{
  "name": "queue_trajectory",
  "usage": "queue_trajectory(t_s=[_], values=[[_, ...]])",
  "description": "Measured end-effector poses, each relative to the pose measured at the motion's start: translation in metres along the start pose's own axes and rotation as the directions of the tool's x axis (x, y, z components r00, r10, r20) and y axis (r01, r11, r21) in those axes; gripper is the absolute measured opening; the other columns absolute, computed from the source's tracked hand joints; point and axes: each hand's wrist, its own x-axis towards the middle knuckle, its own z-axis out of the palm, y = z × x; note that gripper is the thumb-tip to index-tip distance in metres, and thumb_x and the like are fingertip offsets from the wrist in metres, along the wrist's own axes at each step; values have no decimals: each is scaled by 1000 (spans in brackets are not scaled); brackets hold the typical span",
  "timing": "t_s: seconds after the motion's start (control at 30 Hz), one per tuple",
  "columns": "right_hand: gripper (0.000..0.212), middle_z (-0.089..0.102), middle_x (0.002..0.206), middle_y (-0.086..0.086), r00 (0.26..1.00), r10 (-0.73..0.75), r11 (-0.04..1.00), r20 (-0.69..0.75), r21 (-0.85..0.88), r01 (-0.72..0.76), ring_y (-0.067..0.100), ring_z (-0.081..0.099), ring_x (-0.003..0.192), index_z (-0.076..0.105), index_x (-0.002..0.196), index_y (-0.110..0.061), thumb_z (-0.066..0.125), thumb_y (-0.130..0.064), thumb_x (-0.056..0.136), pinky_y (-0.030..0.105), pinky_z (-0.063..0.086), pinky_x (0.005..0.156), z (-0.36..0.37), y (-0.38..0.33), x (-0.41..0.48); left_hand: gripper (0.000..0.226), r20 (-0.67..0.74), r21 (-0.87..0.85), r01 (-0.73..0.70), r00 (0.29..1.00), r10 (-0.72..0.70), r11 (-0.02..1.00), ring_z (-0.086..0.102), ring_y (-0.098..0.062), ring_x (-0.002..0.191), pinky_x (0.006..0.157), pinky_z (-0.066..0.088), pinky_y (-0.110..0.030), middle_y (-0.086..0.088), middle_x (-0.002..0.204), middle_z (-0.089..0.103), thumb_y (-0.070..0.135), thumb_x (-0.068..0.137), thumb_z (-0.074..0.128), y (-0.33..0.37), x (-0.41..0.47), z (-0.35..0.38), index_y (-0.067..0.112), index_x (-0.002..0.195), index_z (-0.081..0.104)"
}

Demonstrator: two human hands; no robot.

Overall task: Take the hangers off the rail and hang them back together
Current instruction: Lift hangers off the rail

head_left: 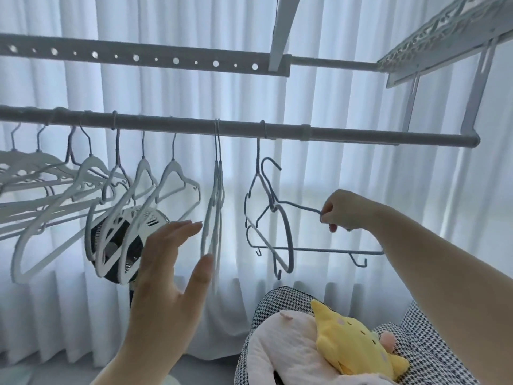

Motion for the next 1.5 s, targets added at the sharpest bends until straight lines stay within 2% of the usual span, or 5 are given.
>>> queue_trajectory(t_s=[0.2, 0.47, 0.73, 1.07, 1.5], values=[[19, 64, 60, -12, 985, -68, 998, 158, -6, 70, -5, 48, 31, 60, 73, -19, 53, -7, 86, 10, 35, 38, -4, 57, -40, 23, -145, -139, -199, 973, 179, 970, 47, 16, 74, 75, 36, 1, 31, 81, 53, 41, 89, 46, 23, -44, 7, 21, 79, 51], [27, 67, 48, -18, 957, -38, 999, 287, 7, 38, -9, 53, 44, 64, 69, -27, 57, -6, 85, 7, 40, 46, -19, 111, -98, 22, 514, 57, 266, 818, -257, 962, 55, 9, 69, 69, 43, -8, 30, 58, 61, 53, 61, 39, 17, -95, 61, 56, 66, 60], [26, 71, 58, -16, 921, -120, 989, 371, 130, 76, -9, 57, 56, 69, 71, -28, 62, -6, 83, 9, 45, 58, -38, 126, -148, 51, 637, 270, 49, 740, -216, 962, 24, -13, 139, 112, 18, -24, 7, 150, 28, 21, 96, 37, 45, -90, 114, 22, 144, 18], [19, 67, 71, -8, 991, 8, 996, 136, -93, 5, 4, 59, 68, 72, 95, -13, 58, -4, 84, 13, 41, 63, -33, 135, -146, 27, 758, -29, 394, 608, -237, 919, 40, -3, 26, 36, 36, -15, 6, 42, 47, 8, 95, 39, 70, -73, 99, 23, 80, 55], [46, 47, 142, -3, 920, -193, 981, -342, -88, 173, 16, 39, 132, 46, 135, -18, 44, -5, 92, 25, 32, 105, -20, 92, -78, 23, 671, -413, 766, 622, -405, 493, 40, -9, 20, 27, 37, -13, 2, 33, 51, 9, 96, 38, 136, -15, 94, 10, 83, 57]])
